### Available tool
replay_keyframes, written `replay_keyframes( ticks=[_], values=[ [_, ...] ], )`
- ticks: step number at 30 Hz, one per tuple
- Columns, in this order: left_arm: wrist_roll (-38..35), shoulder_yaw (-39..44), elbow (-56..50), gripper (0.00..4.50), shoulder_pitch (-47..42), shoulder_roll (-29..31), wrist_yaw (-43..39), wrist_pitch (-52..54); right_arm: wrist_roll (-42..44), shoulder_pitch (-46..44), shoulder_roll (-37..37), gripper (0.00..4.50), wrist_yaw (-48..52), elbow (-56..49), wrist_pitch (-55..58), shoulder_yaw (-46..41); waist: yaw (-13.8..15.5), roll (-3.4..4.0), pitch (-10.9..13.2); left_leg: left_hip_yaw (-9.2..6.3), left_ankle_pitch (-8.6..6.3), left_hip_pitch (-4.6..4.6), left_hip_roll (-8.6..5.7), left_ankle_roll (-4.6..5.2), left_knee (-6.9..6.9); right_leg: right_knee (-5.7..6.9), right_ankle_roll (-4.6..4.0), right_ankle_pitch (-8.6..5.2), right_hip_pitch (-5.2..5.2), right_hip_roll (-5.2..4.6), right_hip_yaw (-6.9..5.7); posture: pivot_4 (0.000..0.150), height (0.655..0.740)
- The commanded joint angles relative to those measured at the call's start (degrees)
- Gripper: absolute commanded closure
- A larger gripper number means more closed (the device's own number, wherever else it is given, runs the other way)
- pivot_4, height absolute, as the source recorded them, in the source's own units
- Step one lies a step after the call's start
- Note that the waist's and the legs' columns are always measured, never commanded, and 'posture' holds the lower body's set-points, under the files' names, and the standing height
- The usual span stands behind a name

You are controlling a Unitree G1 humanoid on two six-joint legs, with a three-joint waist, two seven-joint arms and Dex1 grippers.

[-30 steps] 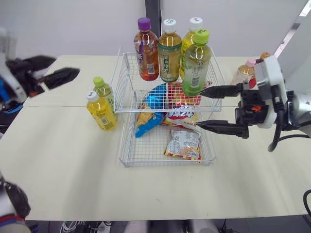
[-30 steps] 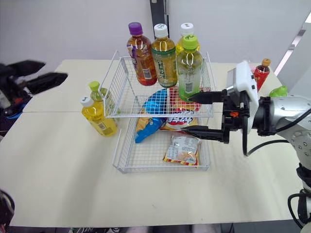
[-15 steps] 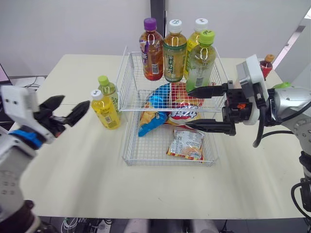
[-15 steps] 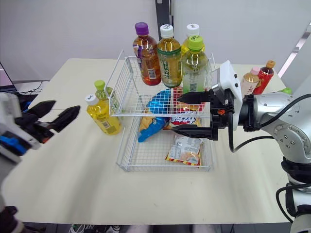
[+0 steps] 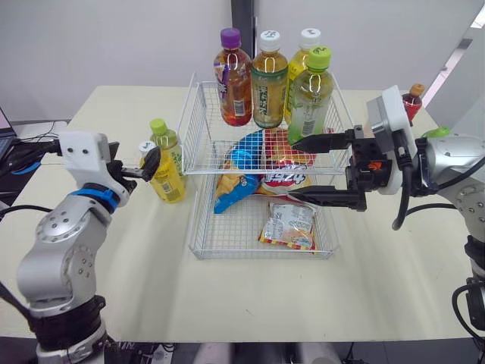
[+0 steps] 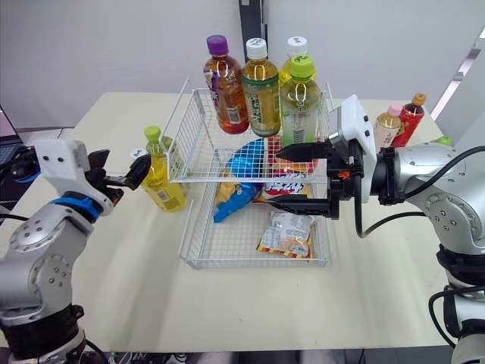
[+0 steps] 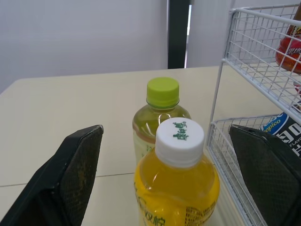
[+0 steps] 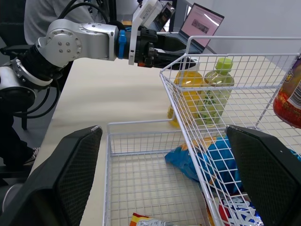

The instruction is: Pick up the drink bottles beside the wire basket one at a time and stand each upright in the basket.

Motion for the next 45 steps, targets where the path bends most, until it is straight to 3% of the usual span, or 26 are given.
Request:
replay_keyframes(
  ticks=[1, 14, 17, 25, 26, 35, 40, 45],
  values=[
    [1.3, -1.5, 1.1, 0.04, -1.7, 1.4, -0.7, -3.0, 1.1, -1.0, -0.5, 0.00, -0.2, -1.6, 0.1, -2.2, 0.0, 0.00, 0.0, 0.00, 0.00, 0.00, 0.00, 0.00, 0.00, 0.00, 0.00, 0.00, -0.01, 0.00, 0.00, 0.150, 0.7400],
    [5.8, -6.8, 8.5, 0.04, -5.6, 0.4, 1.2, -6.6, 1.0, -1.1, -0.6, 0.00, -0.4, -1.4, 0.8, -2.6, -0.1, 0.00, 0.0, -0.01, 0.00, 0.00, -0.01, 0.00, -0.01, 0.00, 0.00, 0.00, -0.02, 0.00, -0.01, 0.150, 0.7400],
    [5.7, -6.9, 8.5, 0.61, -5.8, 0.4, 1.0, -6.6, 1.0, -1.1, -0.6, 0.00, -0.5, -1.3, 0.8, -2.7, -0.1, 0.00, 0.0, -0.01, 0.00, 0.00, -0.02, 0.00, -0.01, 0.00, 0.01, 0.00, -0.02, -0.01, 0.00, 0.150, 0.7400],
    [3.4, -4.4, 4.3, 3.05, -3.1, -1.1, 2.6, -3.5, 0.9, -0.8, -0.8, 0.00, -0.5, -1.3, 0.7, -3.1, -0.2, 0.00, 0.0, -0.01, 0.00, -0.01, -0.01, 0.00, -0.01, -0.01, 0.01, 0.00, -0.02, -0.01, 0.00, 0.150, 0.7400],
    [3.2, -4.2, 4.0, 3.14, -2.8, -1.2, 2.6, -3.2, 0.9, -0.7, -0.7, 0.00, -0.5, -1.2, 0.7, -3.1, -0.1, 0.00, 0.0, -0.01, 0.00, -0.01, -0.01, 0.00, -0.01, -0.01, 0.01, 0.00, -0.02, -0.01, 0.00, 0.150, 0.7400],
    [-3.5, 1.7, -1.3, 3.14, -4.6, 4.0, 1.0, 3.7, 0.1, -0.5, -1.1, 0.00, -0.3, -0.4, 0.0, -3.6, -0.2, -0.02, 0.0, -0.02, 0.00, -0.01, 0.00, 0.00, -0.04, -0.01, 0.01, 0.00, -0.05, 0.00, 0.00, 0.150, 0.7400],
    [-13.3, 6.1, -1.5, 3.14, -12.3, 13.6, -3.5, 15.5, 0.4, -0.4, -1.4, 0.00, -0.6, -0.1, 0.3, -4.9, -0.1, -0.06, 0.0, -0.09, 0.00, -0.11, -0.01, -0.01, 0.00, -0.02, 0.01, 0.00, -0.08, 0.02, -0.09, 0.150, 0.7400],
    [-20.3, 8.3, 7.8, 3.14, -23.7, 24.6, -9.0, 23.8, 0.6, 0.6, -3.1, 0.00, 0.3, 0.5, 1.0, -6.3, -0.2, -0.05, 0.0, -0.06, 0.00, -0.10, -0.03, 0.00, -0.05, -0.08, 0.02, -0.01, -0.08, 0.03, -0.07, 0.150, 0.7400]
  ],
)
